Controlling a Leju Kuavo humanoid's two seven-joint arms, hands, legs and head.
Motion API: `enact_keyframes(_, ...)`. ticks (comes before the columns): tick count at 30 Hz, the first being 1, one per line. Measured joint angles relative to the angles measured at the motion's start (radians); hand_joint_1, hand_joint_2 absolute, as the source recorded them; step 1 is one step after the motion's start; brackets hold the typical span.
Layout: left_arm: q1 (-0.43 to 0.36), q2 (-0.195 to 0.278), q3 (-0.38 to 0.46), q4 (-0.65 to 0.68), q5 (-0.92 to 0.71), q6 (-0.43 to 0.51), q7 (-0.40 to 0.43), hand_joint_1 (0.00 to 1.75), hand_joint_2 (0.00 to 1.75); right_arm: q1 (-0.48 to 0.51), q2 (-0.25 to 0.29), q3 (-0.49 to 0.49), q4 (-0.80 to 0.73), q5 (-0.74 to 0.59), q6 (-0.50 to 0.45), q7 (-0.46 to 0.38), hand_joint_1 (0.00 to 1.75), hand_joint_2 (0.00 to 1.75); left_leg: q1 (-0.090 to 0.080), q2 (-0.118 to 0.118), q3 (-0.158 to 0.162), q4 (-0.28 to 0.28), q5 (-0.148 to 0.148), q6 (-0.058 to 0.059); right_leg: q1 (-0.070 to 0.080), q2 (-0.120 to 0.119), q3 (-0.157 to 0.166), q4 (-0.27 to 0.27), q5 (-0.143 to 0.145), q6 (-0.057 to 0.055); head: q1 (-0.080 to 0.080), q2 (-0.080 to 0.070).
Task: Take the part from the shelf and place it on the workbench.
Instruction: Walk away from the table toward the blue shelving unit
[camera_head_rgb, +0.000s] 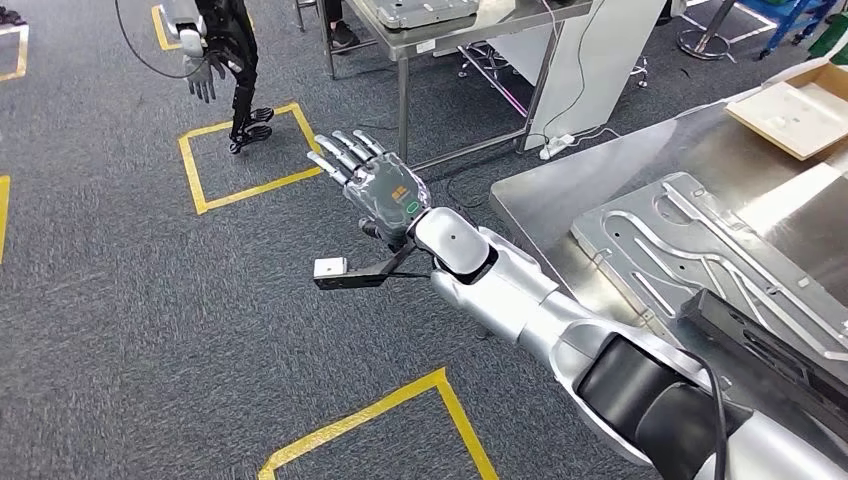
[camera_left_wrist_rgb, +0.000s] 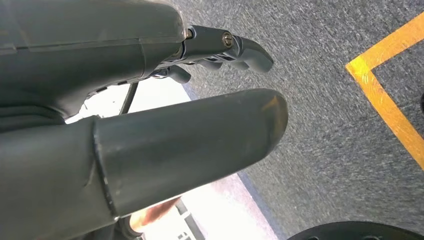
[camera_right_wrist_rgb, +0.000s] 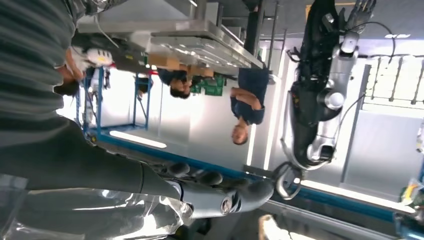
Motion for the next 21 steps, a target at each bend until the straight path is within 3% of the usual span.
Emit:
enact_keyframes(1, 0.002, 0.001, 0.0, 0.0, 0.001, 0.0, 0.0, 0.0, 0.0, 0.0, 0.0, 0.0, 0.0, 0.0, 0.0, 0.0, 0.0, 1.75, 0.001, -0.01, 0.0, -0.002, 0.001, 0.006, -0.003, 0.003, 0.001, 0.004, -0.006, 0.006, 0.0, 0.0)
enact_keyframes(3, 0.003, 0.002, 0.0, 0.0, 0.002, -0.001, 0.0, 0.0, 0.0, 0.0, 0.0, 0.001, 0.0, 0.0, 0.0, 0.0, 0.0, 1.75, 0.003, -0.03, 0.002, -0.005, 0.004, 0.016, -0.01, 0.045, -0.018, 0.053, -0.042, 0.014, 0.0, 0.0)
enact_keyframes(5, 0.0, 0.002, 0.0, 0.0, 0.002, -0.002, 0.0, 0.0, 0.0, 0.003, -0.002, 0.001, 0.001, -0.001, 0.001, 0.0, 0.0, 1.75, 0.002, -0.049, 0.0, -0.006, 0.005, 0.024, -0.012, 0.099, -0.079, 0.177, -0.106, 0.015, 0.0, 0.0)
enact_keyframes(6, -0.001, 0.003, 0.0, 0.0, 0.003, -0.002, 0.0, 0.0, 0.0, 0.006, -0.002, 0.001, 0.002, -0.002, 0.001, 0.0, 0.0, 1.75, 0.0, -0.06, 0.0, -0.006, 0.006, 0.026, -0.011, 0.111, -0.113, 0.243, -0.129, 0.014, 0.0, 0.0)
enact_keyframes(7, -0.002, 0.003, 0.0, 0.0, 0.004, -0.003, 0.0, 0.0, 0.0, 0.01, -0.003, 0.001, 0.003, -0.002, 0.001, 0.0, 0.0, 1.75, -0.002, -0.074, -0.001, -0.005, 0.006, 0.027, -0.011, 0.117, -0.137, 0.285, -0.136, 0.011, 0.0, 0.0)
enact_keyframes(8, -0.002, 0.003, 0.0, 0.0, 0.005, -0.003, 0.001, 0.0, 0.0, 0.013, -0.004, 0.001, 0.004, -0.003, 0.002, 0.0, 0.0, 1.75, -0.004, -0.088, -0.001, -0.005, 0.007, 0.028, -0.01, 0.12, -0.145, 0.292, -0.124, 0.007, 0.0, 0.0)
enact_keyframes(10, -0.001, 0.003, 0.0, 0.0, 0.008, -0.005, 0.001, 0.0, 0.0, 0.015, -0.005, 0.001, 0.005, -0.004, 0.002, 0.0, 0.0, 1.75, -0.006, -0.117, 0.001, -0.005, 0.008, 0.029, -0.005, 0.137, -0.104, 0.194, -0.051, -0.007, 0.0, 0.0)
enact_keyframes(12, -0.001, 0.001, 0.0, -0.001, 0.009, -0.006, 0.001, 0.0, 0.0, 0.012, -0.007, 0.001, 0.005, -0.005, 0.002, 0.0, 0.0, 1.75, -0.006, -0.142, -0.001, -0.004, 0.01, 0.025, -0.003, 0.183, -0.048, 0.065, 0.004, -0.02, 0.0, 0.0)
enact_keyframes(14, -0.001, 0.0, 0.001, -0.002, 0.01, -0.007, 0.001, 0.0, 0.0, 0.011, -0.008, 0.002, 0.006, -0.005, 0.002, -0.001, 0.0, 1.75, -0.001, -0.164, -0.007, -0.004, 0.015, 0.015, 0.0, 0.205, -0.027, 0.015, 0.012, -0.023, 0.0, 0.0)
enact_keyframes(15, 0.0, 0.0, 0.001, -0.002, 0.011, -0.008, 0.001, 0.0, 0.0, 0.01, -0.008, 0.002, 0.006, -0.005, 0.002, -0.001, 0.0, 1.75, 0.002, -0.176, -0.01, -0.007, 0.018, 0.009, 0.001, 0.195, -0.024, 0.009, 0.013, -0.023, 0.0, 0.0)
enact_keyframes(16, 0.002, 0.001, 0.001, -0.002, 0.011, -0.008, 0.001, 0.0, 0.0, 0.01, -0.008, 0.003, 0.006, -0.005, 0.002, -0.001, 0.0, 1.75, 0.003, -0.179, -0.013, -0.007, 0.019, 0.004, 0.0, 0.182, -0.02, 0.003, 0.016, -0.025, 0.0, 0.0)
enact_keyframes(18, 0.004, 0.002, 0.001, -0.002, 0.011, -0.008, 0.001, 0.0, 0.0, 0.009, -0.007, 0.004, 0.006, -0.006, 0.002, -0.001, 0.0, 1.75, -0.002, -0.135, -0.028, 0.023, -0.002, -0.002, -0.004, 0.153, -0.009, -0.013, 0.023, -0.033, 0.0, 0.0)
enact_keyframes(20, 0.002, 0.003, 0.001, -0.002, 0.011, -0.008, 0.001, 0.0, 0.0, 0.009, -0.007, 0.005, 0.007, -0.006, 0.001, -0.002, 0.0, 1.75, -0.004, -0.069, -0.076, 0.126, -0.059, -0.008, -0.003, 0.125, -0.003, -0.022, 0.026, -0.04, 0.0, 0.0)
enact_keyframes(21, 0.001, 0.003, 0.001, -0.002, 0.012, -0.008, 0.0, 0.0, 0.0, 0.01, -0.007, 0.005, 0.007, -0.007, 0.001, -0.003, 0.0, 1.75, -0.002, -0.054, -0.106, 0.189, -0.087, -0.013, -0.002, 0.11, -0.003, -0.022, 0.025, -0.041, -0.001, 0.0)
